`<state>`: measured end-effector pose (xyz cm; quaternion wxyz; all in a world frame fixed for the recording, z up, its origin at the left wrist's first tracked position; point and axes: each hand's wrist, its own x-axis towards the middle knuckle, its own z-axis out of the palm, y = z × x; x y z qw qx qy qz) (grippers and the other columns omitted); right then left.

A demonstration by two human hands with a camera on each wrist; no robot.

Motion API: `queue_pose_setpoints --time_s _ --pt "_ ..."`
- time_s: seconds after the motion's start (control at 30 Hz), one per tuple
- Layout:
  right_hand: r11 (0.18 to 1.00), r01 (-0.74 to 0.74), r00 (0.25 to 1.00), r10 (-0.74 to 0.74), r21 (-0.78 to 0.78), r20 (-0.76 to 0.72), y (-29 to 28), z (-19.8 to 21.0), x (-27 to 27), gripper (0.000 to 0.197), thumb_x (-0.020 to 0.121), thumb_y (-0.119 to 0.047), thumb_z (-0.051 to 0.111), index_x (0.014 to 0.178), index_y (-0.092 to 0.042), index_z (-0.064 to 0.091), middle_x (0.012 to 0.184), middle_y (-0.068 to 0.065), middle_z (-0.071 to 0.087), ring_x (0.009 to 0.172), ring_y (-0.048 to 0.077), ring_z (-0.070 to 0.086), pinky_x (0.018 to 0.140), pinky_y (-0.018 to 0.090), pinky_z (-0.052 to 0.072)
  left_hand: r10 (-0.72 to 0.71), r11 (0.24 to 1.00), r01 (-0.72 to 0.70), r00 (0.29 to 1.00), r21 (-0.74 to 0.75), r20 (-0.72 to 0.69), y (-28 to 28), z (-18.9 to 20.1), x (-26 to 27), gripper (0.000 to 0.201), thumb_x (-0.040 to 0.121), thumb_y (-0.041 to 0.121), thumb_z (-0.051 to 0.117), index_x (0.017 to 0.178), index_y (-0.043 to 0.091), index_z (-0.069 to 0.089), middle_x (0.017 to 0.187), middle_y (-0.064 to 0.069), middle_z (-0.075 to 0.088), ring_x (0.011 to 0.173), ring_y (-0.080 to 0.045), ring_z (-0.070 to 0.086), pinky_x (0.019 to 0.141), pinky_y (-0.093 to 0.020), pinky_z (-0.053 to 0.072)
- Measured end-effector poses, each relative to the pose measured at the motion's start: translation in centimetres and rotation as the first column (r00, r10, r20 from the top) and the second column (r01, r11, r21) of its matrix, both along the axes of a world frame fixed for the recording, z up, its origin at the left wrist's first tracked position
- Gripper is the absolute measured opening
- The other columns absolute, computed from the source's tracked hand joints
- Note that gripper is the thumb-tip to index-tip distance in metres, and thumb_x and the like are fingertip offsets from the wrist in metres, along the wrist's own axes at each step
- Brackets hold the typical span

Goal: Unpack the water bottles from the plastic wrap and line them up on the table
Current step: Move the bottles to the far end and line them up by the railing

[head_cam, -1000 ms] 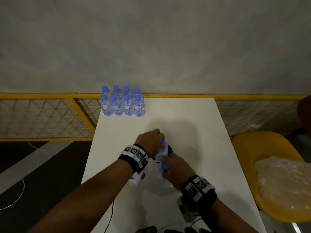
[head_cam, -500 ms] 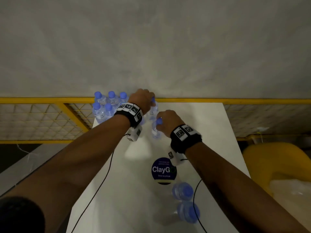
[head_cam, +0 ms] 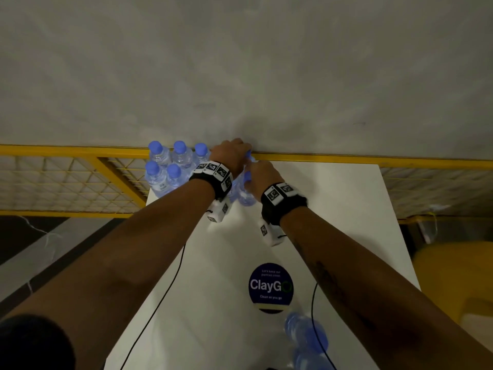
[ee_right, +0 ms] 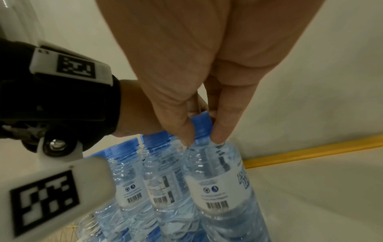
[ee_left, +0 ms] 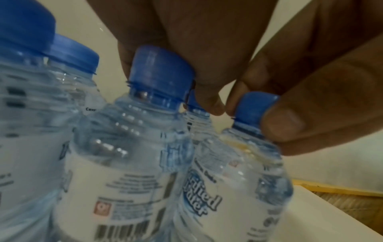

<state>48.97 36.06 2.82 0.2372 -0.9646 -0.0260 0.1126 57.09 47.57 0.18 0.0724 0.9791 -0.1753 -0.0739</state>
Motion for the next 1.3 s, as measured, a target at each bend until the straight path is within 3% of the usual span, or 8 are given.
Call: queue_pose_setpoints --time_s 0.23,0.43,0.6,0.7,0.83,0.93,1.07,1.3 --pt "1.0 -0.008 1.0 0.007 -0.003 -0.008 -0.1 0.0 0.6 0.059 0.083 -0.015 0.068 0.138 -0.02 0.047 0.101 0.012 0.068 0.092 0.031 0.066 0.079 0.035 0.055 -0.012 1.0 0.013 0.999 0.022 -0.043 -0.2 0.4 -0.1 0.028 0.099 0.023 0.055 0.126 0.026 0.062 0.122 -0.007 0.059 0.108 -0.036 0.065 0.097 -0.052 0.051" --pt "0.998 0.006 0.999 -0.009 -0.062 -0.045 0.1 0.6 0.8 0.044 0.086 -0.017 0.067 0.129 -0.015 0.057 0.107 0.014 0.067 0.096 0.033 0.066 0.079 0.034 0.052 -0.022 0.998 0.027 0.997 0.062 -0.07 -0.2 1.3 -0.7 0.036 0.098 0.024 0.052 0.134 0.033 0.055 0.128 -0.005 0.059 0.114 -0.036 0.063 0.097 -0.054 0.05" --pt "1.0 0.028 1.0 -0.028 -0.004 -0.004 -1.0 1.3 -1.3 0.044 0.085 -0.022 0.071 0.127 -0.015 0.058 0.107 0.009 0.067 0.096 0.028 0.066 0.078 0.03 0.051 -0.001 0.999 0.005 0.997 -0.051 0.077 0.6 2.4 -2.7 0.044 0.099 0.03 0.054 0.143 0.029 0.051 0.141 0.0 0.058 0.125 -0.032 0.056 0.104 -0.052 0.044" --pt "0.997 0.054 0.999 -0.054 -0.054 -0.003 -2.3 2.6 -3.6 0.041 0.086 -0.023 0.07 0.123 -0.009 0.059 0.121 0.013 0.063 0.109 0.032 0.063 0.088 0.035 0.05 0.006 0.989 0.015 0.989 -0.144 0.145 0.8 3.5 -4.9 0.039 0.1 0.036 0.055 0.137 0.026 0.06 0.143 0.0 0.058 0.129 -0.031 0.053 0.108 -0.054 0.041" --pt "0.995 0.004 0.999 0.0 -0.098 0.043 -4.1 4.5 -7.7 0.046 0.087 -0.025 0.069 0.128 -0.008 0.056 0.13 0.014 0.058 0.119 0.031 0.056 0.099 0.038 0.046 -0.116 0.954 0.169 0.97 -0.247 0.214 -0.1 4.9 -9.7 0.039 0.094 0.04 0.05 0.116 0.018 0.073 0.121 -0.006 0.07 0.109 -0.035 0.064 0.093 -0.05 0.052" --pt "0.992 -0.008 0.999 0.013 -0.125 0.036 -5.0 6.2 -11.6 0.041 0.085 -0.03 0.071 0.119 -0.008 0.063 0.121 0.012 0.061 0.11 0.029 0.06 0.093 0.038 0.05 -0.198 0.916 0.265 0.951 -0.302 0.237 -1.5 5.0 -14.5 0.024 0.092 0.021 0.055 0.103 0.014 0.075 0.107 -0.006 0.073 0.1 -0.033 0.067 0.085 -0.05 0.056" --pt "0.989 -0.018 1.0 0.018 -0.144 0.0 -6.6 7.5 -17.8 0.038 0.084 -0.034 0.071 0.112 -0.009 0.065 0.113 0.011 0.065 0.102 0.028 0.065 0.089 0.04 0.054 -0.273 0.882 0.301 0.953 -0.362 0.129 -3.5 6.4 -21.3 0.021 0.088 0.0 0.055 0.096 0.009 0.073 0.098 -0.01 0.07 0.088 -0.033 0.067 0.076 -0.046 0.057" --pt "0.994 -0.074 0.988 0.063 -0.076 -0.139 -10.0 8.0 -30.0 0.034 0.088 -0.03 0.065 0.118 -0.014 0.063 0.117 0.01 0.061 0.108 0.027 0.06 0.091 0.039 0.05 -0.412 0.861 0.33 0.898 -0.388 -0.151 -5.6 6.6 -30.8 0.025 0.094 0.01 0.059 0.11 0.017 0.076 0.113 -0.004 0.069 0.1 -0.027 0.068 0.088 -0.043 0.056"
